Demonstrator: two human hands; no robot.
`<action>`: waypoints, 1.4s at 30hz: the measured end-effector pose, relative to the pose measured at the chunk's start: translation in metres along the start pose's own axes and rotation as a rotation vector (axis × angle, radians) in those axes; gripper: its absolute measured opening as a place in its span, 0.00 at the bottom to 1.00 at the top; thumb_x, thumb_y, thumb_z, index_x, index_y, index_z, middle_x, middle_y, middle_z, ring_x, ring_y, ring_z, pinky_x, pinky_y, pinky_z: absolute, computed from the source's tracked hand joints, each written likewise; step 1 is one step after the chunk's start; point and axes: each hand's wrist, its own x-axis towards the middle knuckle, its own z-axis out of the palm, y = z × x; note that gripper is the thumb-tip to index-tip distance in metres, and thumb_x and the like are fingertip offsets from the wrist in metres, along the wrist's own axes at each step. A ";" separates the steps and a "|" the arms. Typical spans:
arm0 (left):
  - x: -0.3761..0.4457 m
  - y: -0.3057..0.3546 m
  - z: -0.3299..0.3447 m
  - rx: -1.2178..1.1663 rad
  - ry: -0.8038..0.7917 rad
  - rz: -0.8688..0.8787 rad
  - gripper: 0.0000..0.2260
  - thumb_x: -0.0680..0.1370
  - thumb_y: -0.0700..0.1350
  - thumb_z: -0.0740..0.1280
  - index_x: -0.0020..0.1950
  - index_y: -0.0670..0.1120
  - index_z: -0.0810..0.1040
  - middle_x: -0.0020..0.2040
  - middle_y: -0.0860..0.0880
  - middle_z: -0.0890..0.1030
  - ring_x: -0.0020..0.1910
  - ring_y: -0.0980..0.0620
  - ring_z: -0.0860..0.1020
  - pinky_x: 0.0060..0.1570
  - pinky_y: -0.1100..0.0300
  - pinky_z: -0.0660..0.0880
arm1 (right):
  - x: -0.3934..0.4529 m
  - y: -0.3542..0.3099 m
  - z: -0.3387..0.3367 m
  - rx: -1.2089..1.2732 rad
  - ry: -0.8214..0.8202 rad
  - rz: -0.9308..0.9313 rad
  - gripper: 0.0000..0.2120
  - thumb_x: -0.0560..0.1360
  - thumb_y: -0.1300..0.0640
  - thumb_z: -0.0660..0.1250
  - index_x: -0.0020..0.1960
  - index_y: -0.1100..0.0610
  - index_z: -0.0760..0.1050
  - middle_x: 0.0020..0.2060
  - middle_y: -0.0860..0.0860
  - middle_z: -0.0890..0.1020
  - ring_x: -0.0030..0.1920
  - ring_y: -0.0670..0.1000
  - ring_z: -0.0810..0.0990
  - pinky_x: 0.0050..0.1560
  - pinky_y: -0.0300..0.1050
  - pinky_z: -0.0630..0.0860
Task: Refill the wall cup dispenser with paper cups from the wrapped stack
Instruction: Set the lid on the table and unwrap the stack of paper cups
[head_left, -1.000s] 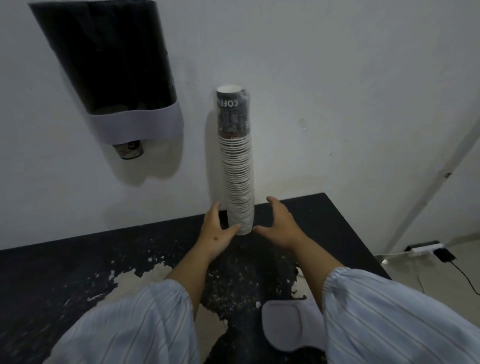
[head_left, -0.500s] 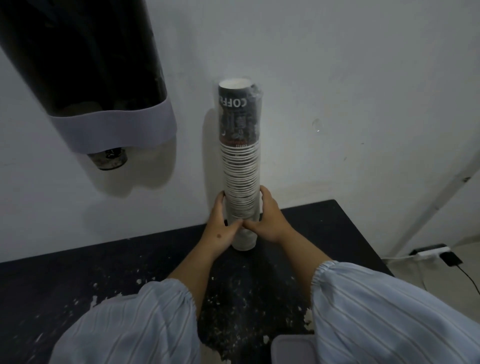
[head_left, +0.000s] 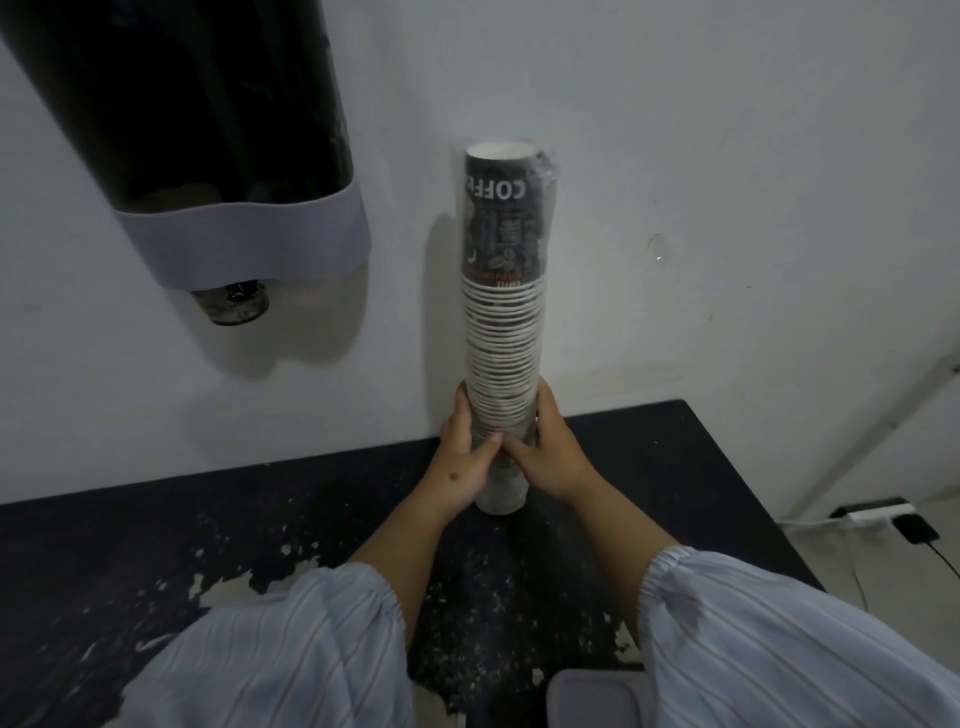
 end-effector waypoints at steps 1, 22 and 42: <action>-0.004 0.000 0.000 0.007 0.000 -0.006 0.37 0.70 0.60 0.63 0.75 0.63 0.48 0.76 0.50 0.59 0.74 0.51 0.61 0.73 0.47 0.60 | -0.005 -0.004 -0.002 0.005 -0.005 -0.005 0.29 0.74 0.66 0.66 0.66 0.46 0.57 0.58 0.38 0.70 0.57 0.27 0.70 0.57 0.23 0.67; -0.139 0.063 -0.032 0.030 -0.094 0.030 0.26 0.79 0.46 0.63 0.74 0.57 0.59 0.66 0.49 0.72 0.61 0.51 0.74 0.60 0.56 0.73 | -0.111 -0.096 -0.005 0.010 -0.064 0.134 0.23 0.76 0.52 0.65 0.69 0.55 0.64 0.62 0.54 0.75 0.60 0.56 0.76 0.60 0.60 0.76; -0.187 0.111 -0.066 -0.149 0.231 0.098 0.15 0.81 0.47 0.53 0.43 0.49 0.78 0.44 0.45 0.79 0.40 0.47 0.75 0.39 0.55 0.72 | -0.148 -0.178 -0.003 0.340 -0.196 0.209 0.17 0.79 0.58 0.51 0.65 0.59 0.69 0.61 0.59 0.74 0.40 0.65 0.83 0.43 0.54 0.83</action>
